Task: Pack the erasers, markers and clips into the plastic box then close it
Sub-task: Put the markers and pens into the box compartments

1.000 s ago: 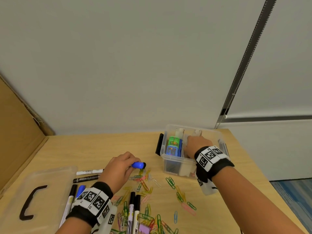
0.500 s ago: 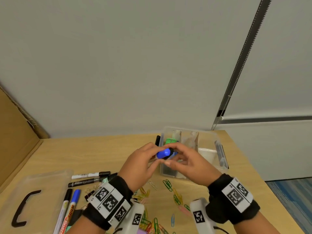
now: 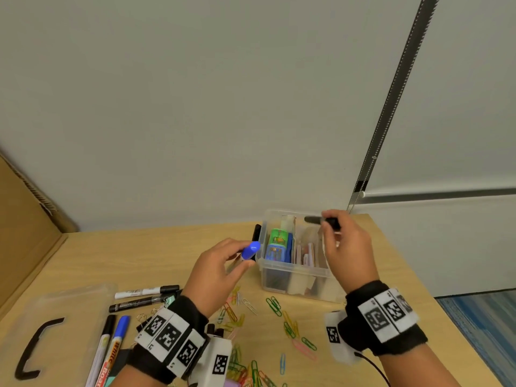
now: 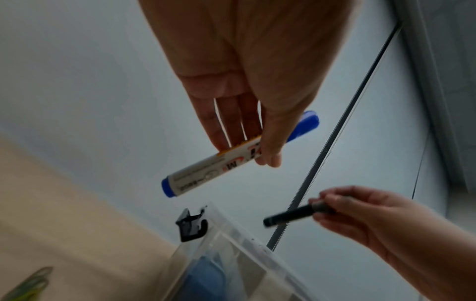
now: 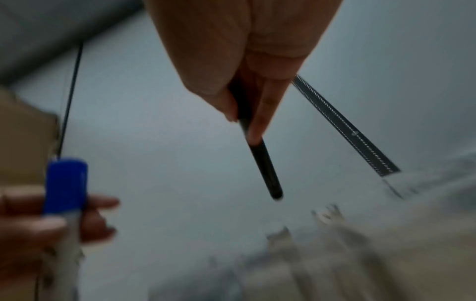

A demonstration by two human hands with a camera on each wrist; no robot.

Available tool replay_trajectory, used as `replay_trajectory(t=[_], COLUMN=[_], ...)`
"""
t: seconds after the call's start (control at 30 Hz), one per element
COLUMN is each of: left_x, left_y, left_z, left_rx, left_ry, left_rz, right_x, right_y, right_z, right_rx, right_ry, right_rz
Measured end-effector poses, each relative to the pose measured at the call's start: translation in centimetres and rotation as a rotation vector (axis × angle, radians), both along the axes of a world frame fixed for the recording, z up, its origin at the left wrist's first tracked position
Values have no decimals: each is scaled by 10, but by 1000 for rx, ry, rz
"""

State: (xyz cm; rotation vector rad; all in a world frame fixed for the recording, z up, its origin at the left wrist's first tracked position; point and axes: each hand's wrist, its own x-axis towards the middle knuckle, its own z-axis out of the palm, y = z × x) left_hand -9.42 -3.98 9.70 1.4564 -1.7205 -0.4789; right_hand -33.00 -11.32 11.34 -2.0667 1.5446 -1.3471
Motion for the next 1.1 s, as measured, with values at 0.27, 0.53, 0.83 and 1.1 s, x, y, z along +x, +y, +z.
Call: replay_trajectory(t=[0.27, 0.53, 0.83, 1.1], left_x=[5, -2, -91, -138], left_y=[13, 14, -85, -137], left_z=[-5, 6, 11, 6], left_rx=[44, -38, -20, 332], left_ry=[-85, -354, -1062, -1339], left_rz=[-62, -204, -427, -455], right_x=[29, -29, -45, -45], right_y=[-34, -18, -11, -11], right_z=[-39, -50, -78, -79], right_rx=[468, 198, 416, 400], right_ry=[484, 415, 310, 342], right_rz=[174, -208, -274, -275])
